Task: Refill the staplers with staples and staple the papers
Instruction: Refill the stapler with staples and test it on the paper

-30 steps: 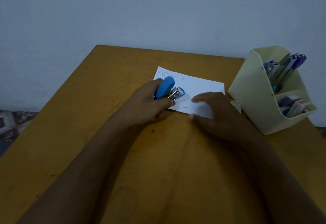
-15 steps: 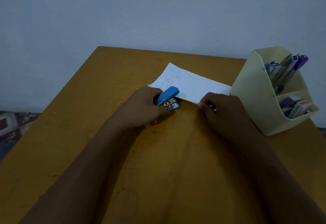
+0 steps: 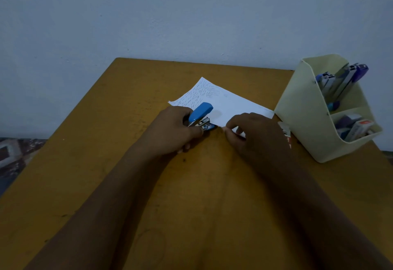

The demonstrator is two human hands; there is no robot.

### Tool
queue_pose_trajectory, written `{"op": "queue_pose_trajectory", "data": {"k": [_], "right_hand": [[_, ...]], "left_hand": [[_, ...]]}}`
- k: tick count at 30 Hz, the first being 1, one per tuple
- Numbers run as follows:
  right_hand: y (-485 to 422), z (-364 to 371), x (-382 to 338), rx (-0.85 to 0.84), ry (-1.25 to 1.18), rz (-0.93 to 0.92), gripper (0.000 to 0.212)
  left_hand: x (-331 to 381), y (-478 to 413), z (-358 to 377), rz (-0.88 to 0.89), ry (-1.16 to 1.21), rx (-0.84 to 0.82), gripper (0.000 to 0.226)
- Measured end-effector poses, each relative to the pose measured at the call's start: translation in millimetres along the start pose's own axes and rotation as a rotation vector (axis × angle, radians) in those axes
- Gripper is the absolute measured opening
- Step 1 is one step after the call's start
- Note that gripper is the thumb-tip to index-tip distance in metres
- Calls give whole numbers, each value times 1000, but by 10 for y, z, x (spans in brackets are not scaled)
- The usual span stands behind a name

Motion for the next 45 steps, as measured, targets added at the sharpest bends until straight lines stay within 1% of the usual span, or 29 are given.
{"op": "queue_pose_trajectory", "data": {"k": [3,7,11,14,17,21,26,29,31,34,37,39,42,45], "right_hand": [[-4,57,-45,-33,20,-36,25],[5,87,-183,-6,73,-136,30],[18,100,-294,41,144,-194,25],[39,118,-374,70,161,-257,23],[68,148,-436,67,175,-303,17],[89,109,-485,131,156,-299,21],[94,110,-497,197,138,-292,22],[106,104,-476,226,109,-252,21],[117,92,-486,249,102,-251,19],[130,81,-524,266,115,-287,18],[159,73,-591,263,111,-346,22],[167,69,-627,264,109,-370,24],[158,85,-628,229,51,-372,27],[139,52,-601,182,-105,-320,33]], "left_hand": [[12,6,2,-1,-11,0,13],[19,9,-1,-14,-6,17,14],[-18,2,-18,-56,53,27,21],[-47,7,-7,-103,180,11,31],[-109,12,-7,-200,357,32,40],[-182,18,18,-298,588,83,44],[-213,44,33,-333,676,165,55],[-210,60,33,-324,720,246,50],[-239,75,34,-356,767,280,58],[-246,71,46,-378,758,236,47],[-177,80,74,-364,692,149,42],[-152,89,85,-367,683,128,34],[-151,95,80,-372,705,134,36],[-154,103,57,-372,656,151,39]]}}
Point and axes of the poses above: each hand's wrist, its own y-axis away from the middle knuckle, its own z-axis out of the palm, x = y × z, the point moved 9 cm from there along -y, towards the middle knuckle, and after that the axes turned 2 degrees about x, right-handed, at the moved point
